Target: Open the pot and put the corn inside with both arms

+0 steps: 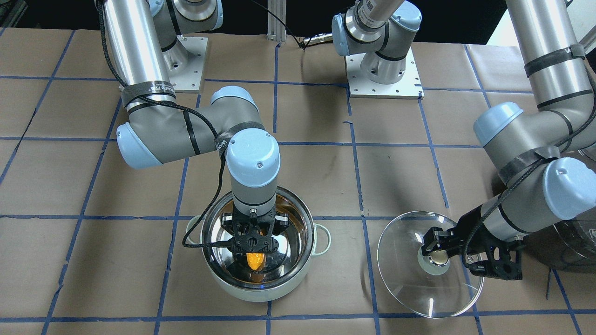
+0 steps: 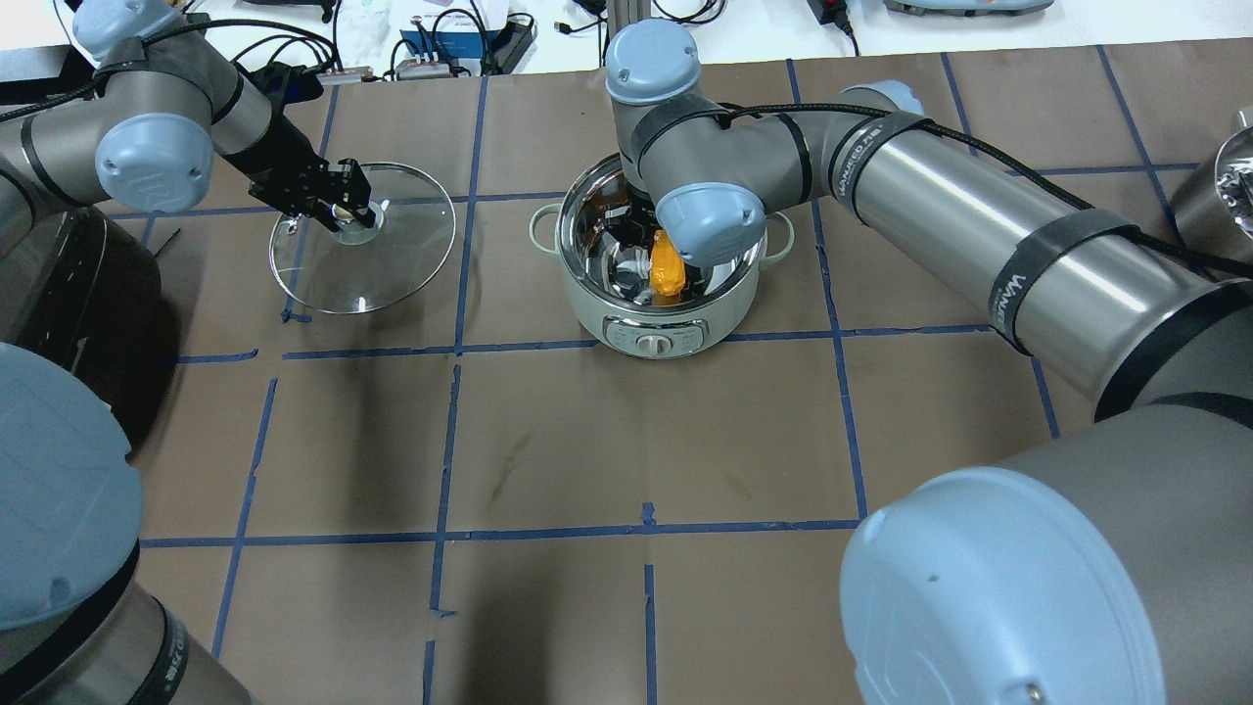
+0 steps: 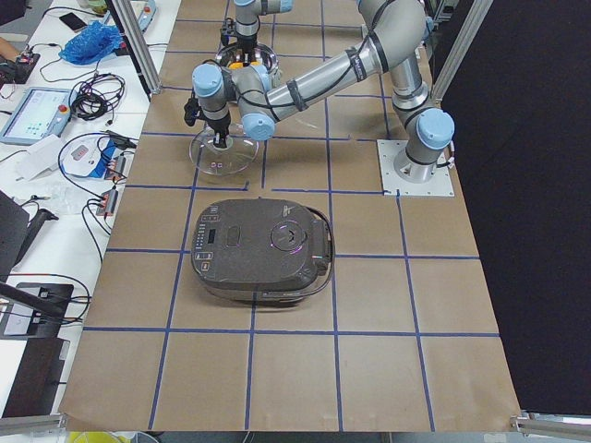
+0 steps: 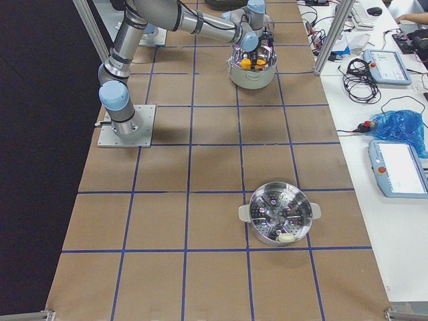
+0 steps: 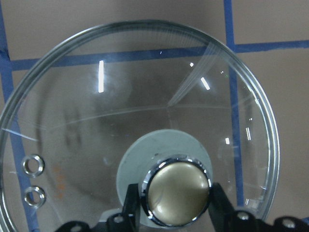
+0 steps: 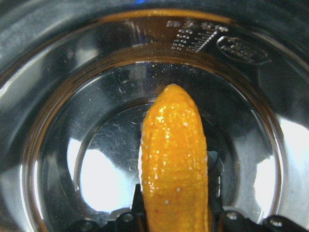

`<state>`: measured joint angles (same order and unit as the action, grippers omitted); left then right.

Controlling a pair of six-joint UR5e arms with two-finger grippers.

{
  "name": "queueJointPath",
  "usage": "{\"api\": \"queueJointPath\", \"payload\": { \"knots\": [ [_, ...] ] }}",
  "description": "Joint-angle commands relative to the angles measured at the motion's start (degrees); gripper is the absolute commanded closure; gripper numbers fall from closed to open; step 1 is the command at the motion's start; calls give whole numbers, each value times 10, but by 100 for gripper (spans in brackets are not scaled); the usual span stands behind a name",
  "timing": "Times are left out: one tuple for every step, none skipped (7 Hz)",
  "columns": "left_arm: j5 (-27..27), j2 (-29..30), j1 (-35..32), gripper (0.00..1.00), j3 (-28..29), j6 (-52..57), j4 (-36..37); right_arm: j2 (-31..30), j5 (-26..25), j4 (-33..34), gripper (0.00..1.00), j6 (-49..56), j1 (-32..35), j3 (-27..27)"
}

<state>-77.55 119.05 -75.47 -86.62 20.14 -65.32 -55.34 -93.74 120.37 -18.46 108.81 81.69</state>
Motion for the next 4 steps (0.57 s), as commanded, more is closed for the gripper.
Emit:
{"api": "queueJointPath", "payload": {
  "knots": [
    [1,9,2,87,-21,21,45,7,1,1,35,0,0,-3],
    [0,9,2,87,-33,23,58,1,1,-7,14,-2,-1,-5],
    [0,8,3,65,-34,23,57,-13,1,-12,14,0,-2,-7],
    [2,9,5,1,-36,23,56,-54,1,-54,14,1,-10,-8]
  ]
}}
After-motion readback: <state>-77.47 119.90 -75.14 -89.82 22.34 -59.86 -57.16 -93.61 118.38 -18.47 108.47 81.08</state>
